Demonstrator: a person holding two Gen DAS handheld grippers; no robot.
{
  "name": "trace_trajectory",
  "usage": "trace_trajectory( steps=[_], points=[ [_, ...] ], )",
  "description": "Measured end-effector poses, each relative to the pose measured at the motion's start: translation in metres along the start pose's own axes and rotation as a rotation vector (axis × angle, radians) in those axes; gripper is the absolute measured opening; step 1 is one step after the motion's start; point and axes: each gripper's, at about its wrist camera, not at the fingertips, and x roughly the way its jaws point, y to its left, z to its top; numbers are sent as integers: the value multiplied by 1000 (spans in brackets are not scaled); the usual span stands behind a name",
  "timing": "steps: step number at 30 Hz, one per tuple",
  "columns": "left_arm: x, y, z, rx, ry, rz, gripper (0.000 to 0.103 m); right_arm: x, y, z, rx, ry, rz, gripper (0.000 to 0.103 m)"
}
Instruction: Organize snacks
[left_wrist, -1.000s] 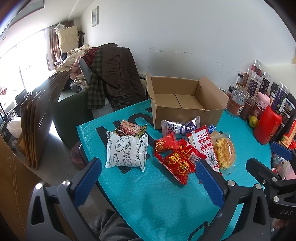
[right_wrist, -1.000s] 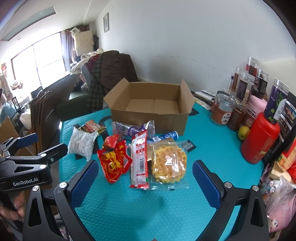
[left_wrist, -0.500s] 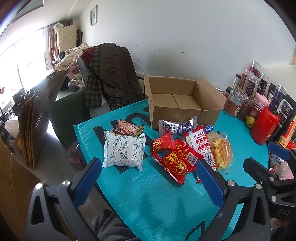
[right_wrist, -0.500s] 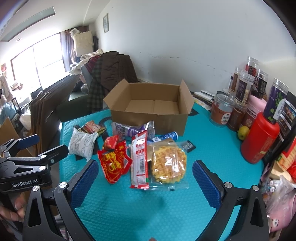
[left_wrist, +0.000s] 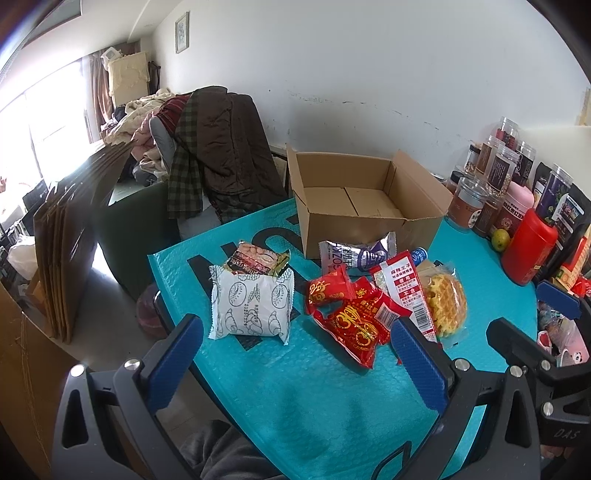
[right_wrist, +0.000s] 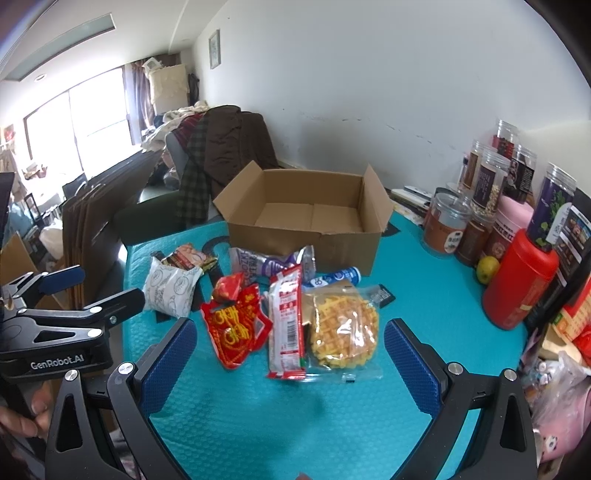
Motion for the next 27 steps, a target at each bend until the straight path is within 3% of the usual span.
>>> trace_trajectory(
  steps=[11,27],
  points=[
    [5,5,2,49,1,-48,103,3,9,0,41,0,5,103],
    [64,47,-1,41,117,-85,103,47,24,-15,176,53,45,103]
  ],
)
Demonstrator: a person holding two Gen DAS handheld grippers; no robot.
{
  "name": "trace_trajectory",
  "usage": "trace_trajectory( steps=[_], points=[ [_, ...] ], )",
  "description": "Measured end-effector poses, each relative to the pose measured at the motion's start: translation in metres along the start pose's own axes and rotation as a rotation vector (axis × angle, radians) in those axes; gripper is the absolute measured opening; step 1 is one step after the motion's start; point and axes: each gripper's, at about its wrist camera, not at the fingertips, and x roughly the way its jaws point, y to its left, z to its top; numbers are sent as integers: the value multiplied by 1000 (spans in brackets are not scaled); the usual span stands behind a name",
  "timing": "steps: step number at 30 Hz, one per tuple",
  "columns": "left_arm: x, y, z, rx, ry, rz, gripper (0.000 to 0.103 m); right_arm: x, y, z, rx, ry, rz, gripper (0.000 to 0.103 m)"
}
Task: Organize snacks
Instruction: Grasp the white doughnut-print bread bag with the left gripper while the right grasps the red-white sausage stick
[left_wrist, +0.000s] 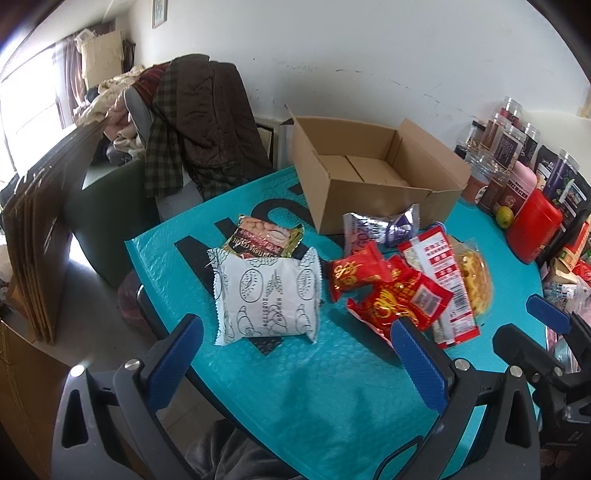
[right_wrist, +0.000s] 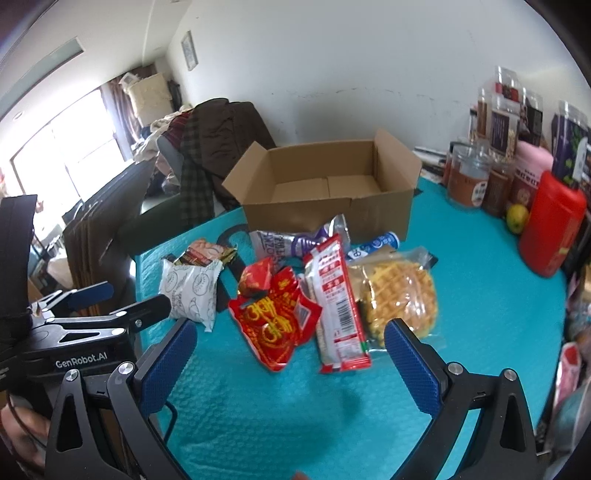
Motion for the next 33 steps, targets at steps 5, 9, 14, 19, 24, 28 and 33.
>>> trace_trajectory(
  steps=[5,9,14,19,24,28,33],
  points=[
    [22,10,2,-14,42,-16,103,14,3,1,3,8,-15,103],
    [37,15,6,-18,70,-16,103,27,7,4,-10,22,-19,103],
    [57,22,10,-23,98,-5,103,47,9,8,-25,45,-18,103],
    [78,29,13,-42,150,-2,103,63,9,11,-32,70,-11,103],
    [98,33,12,-57,211,-28,103,75,7,13,-51,81,-37,103],
    [112,31,7,-51,259,-36,103,77,6,11,-70,84,-71,103],
    [119,23,10,-4,244,5,103,77,2,11,-73,80,-87,103]
  ],
)
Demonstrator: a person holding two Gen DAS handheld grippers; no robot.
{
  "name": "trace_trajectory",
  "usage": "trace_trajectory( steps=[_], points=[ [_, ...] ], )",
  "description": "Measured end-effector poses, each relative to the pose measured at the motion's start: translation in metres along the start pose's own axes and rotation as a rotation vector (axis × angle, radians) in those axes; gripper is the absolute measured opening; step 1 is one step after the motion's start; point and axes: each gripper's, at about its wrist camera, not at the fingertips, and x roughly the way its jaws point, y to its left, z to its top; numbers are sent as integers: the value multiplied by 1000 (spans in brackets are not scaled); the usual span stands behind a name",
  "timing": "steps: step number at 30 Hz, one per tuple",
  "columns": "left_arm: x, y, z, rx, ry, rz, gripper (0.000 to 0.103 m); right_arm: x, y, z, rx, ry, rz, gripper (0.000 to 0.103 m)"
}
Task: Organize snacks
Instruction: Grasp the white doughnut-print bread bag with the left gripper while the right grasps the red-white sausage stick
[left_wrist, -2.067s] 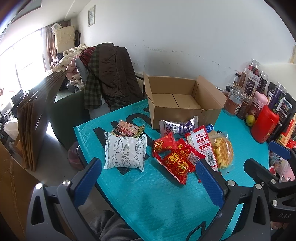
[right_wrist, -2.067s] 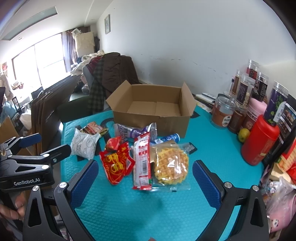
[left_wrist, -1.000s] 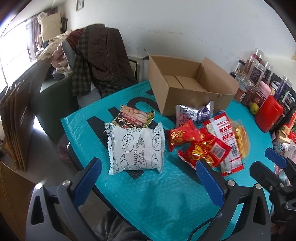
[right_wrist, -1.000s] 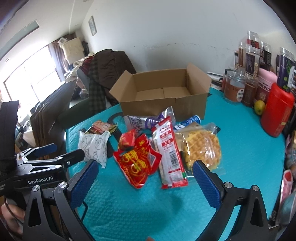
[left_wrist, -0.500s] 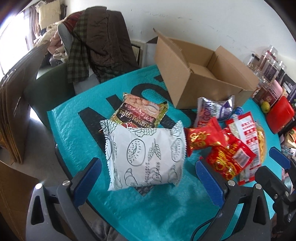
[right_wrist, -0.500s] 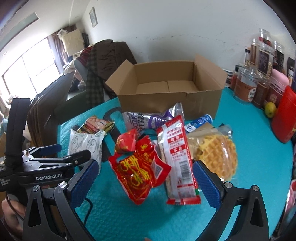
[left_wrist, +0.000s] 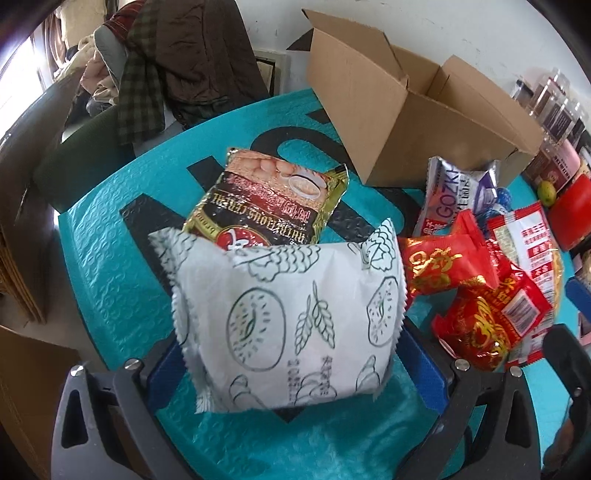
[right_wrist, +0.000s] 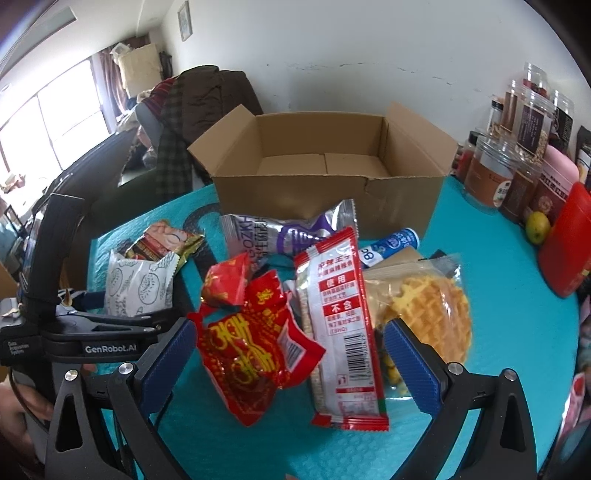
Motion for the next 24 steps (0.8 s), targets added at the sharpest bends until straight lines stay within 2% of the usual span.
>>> trace_trajectory(
  steps=[5,7,9,11,13,15,17,19,21,24],
  points=[
    [3,-4,3,28,-14,26,103,1,-10,0,28,7,-17,103],
    [2,-4,2,33,-18,40,97,1,-16,-2,41,11,-31,103],
    [-2,-6,0,47,-31,47,86,2,-23,-3,50,15,-45,103],
    [-7,-9,-2,57,-43,35,79,1,-29,-5,59,19,-57,103],
    [-9,-14,-4,83,-40,26,78,2,-35,-7,72,28,-52,101],
    [-10,-19,-8,97,-31,6,76,4,-42,-11,95,51,-35,89],
    [-14,-26,-13,120,-17,-14,74,4,-45,-14,93,50,-39,85],
    [-17,-33,-18,132,1,-40,74,2,-47,-16,78,51,-49,76],
    [-19,-37,-22,141,6,-45,74,-1,-50,-19,73,50,-41,64],
    [-20,-45,-27,167,5,-27,74,-6,-54,-23,76,48,1,51]
  ],
)
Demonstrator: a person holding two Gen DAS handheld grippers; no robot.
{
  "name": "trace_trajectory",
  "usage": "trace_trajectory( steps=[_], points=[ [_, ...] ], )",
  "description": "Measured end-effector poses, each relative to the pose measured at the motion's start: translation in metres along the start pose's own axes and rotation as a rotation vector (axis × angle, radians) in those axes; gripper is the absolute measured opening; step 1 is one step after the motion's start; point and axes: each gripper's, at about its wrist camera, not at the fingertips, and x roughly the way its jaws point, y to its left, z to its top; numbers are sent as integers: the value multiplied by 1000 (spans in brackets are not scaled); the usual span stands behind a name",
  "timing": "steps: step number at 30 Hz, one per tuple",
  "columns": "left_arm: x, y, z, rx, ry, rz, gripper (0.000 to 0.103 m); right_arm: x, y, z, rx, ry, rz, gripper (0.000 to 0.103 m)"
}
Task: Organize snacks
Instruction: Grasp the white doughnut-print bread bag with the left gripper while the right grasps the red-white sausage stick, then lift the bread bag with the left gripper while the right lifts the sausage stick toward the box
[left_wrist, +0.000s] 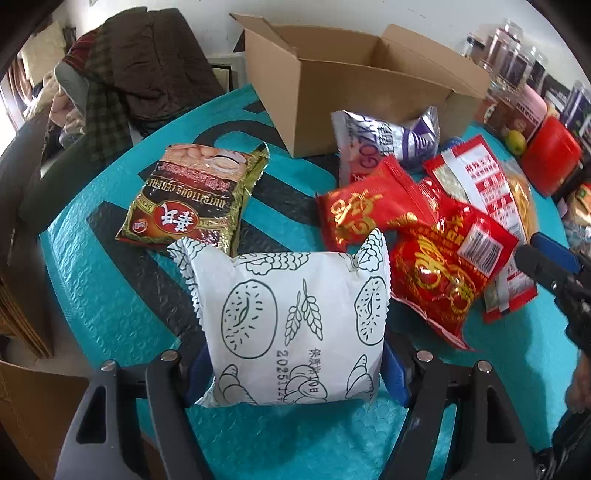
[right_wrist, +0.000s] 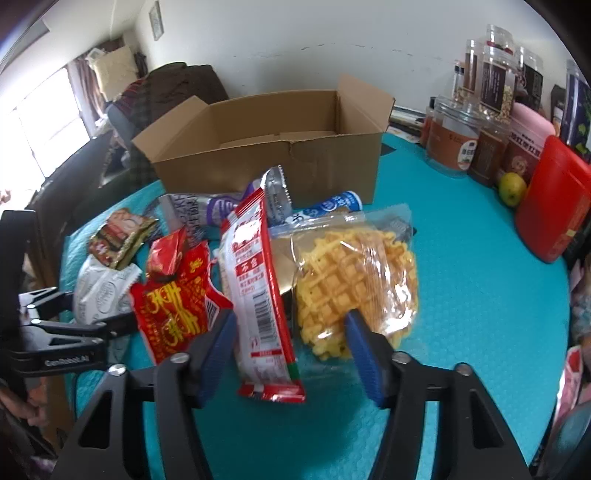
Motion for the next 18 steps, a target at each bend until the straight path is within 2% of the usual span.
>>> trace_trajectory(
  steps=[5,8,12,15,18],
  points=[
    [0,-7,-2,2,-7,11,74,5,3,-3,-21,-16,27,47],
    [0,-9,-1,5,-16,19,76,14,7,-2,-21,12,86,39],
    [6,-4,3,13,-25,18,84,22,15,-1,-51,24,122,39],
    [9,-4,5,16,-27,13,91,31,22,-4,-67,39,117,40],
    [8,-1,3,9,-46,5,91,35,25,-5,-63,42,115,40]
  ],
)
